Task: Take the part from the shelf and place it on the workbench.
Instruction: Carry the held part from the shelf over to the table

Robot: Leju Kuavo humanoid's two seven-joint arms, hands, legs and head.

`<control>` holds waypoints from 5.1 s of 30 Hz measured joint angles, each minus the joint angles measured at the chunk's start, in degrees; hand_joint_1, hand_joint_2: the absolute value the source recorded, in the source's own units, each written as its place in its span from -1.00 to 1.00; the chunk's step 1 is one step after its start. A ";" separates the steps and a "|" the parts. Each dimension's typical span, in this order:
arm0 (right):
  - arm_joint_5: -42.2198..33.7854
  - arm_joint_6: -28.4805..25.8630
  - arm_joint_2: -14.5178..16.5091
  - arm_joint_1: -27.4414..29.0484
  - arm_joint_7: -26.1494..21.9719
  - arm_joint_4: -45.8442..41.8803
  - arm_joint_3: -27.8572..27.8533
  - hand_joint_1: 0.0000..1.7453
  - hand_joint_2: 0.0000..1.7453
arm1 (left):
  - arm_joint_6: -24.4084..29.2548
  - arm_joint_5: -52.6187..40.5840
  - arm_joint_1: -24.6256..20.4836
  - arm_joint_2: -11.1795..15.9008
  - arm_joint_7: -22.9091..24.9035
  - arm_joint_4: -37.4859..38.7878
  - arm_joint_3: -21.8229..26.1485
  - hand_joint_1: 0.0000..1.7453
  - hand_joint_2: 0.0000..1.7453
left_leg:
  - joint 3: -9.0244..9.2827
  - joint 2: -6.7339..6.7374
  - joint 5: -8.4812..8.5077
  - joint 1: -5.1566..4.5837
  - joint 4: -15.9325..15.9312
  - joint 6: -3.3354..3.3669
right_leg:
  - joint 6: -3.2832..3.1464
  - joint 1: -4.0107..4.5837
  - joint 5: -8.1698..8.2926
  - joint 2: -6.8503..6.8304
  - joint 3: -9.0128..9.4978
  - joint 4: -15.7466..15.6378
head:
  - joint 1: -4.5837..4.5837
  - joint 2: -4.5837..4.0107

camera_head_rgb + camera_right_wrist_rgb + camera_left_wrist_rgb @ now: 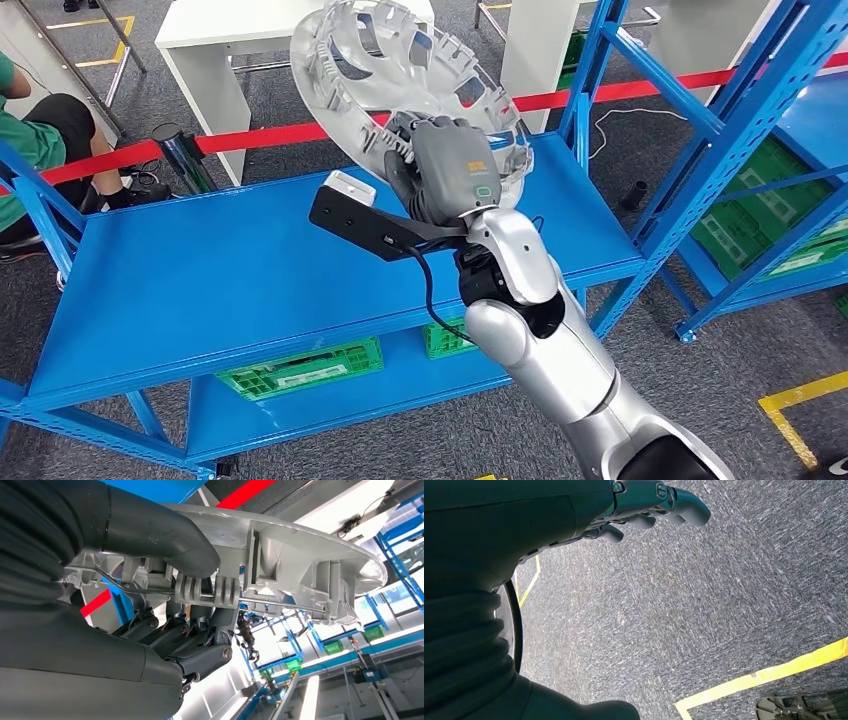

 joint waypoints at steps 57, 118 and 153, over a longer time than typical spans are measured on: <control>2.31 1.38 -1.45 0.61 -1.90 0.41 1.30 1.00 1.00 | -2.01 -1.72 -0.63 -0.16 1.59 -0.38 0.91 -1.00 1.00 | -4.07 0.41 -0.56 0.60 3.39 -1.58 | -0.63 -0.72 -1.50 -0.38 2.41 -0.08 | 0.37 0.00; 1.59 2.22 0.39 -4.45 -4.22 8.89 3.17 1.00 1.00 | -2.60 -2.49 -1.86 0.19 1.17 -0.50 1.90 -1.00 1.00 | -4.43 0.35 0.41 0.50 2.78 -1.10 | -0.73 -0.19 -1.29 -0.70 2.79 -0.82 | 0.34 0.00; 0.20 2.51 0.23 -4.97 -4.33 10.15 4.39 1.00 1.00 | -2.62 -1.13 -0.84 0.87 -0.38 -0.60 1.92 -1.00 1.00 | -6.92 0.44 -7.71 0.72 15.74 -2.02 | -1.05 -0.24 1.87 -0.85 -1.40 -0.85 | 0.21 0.00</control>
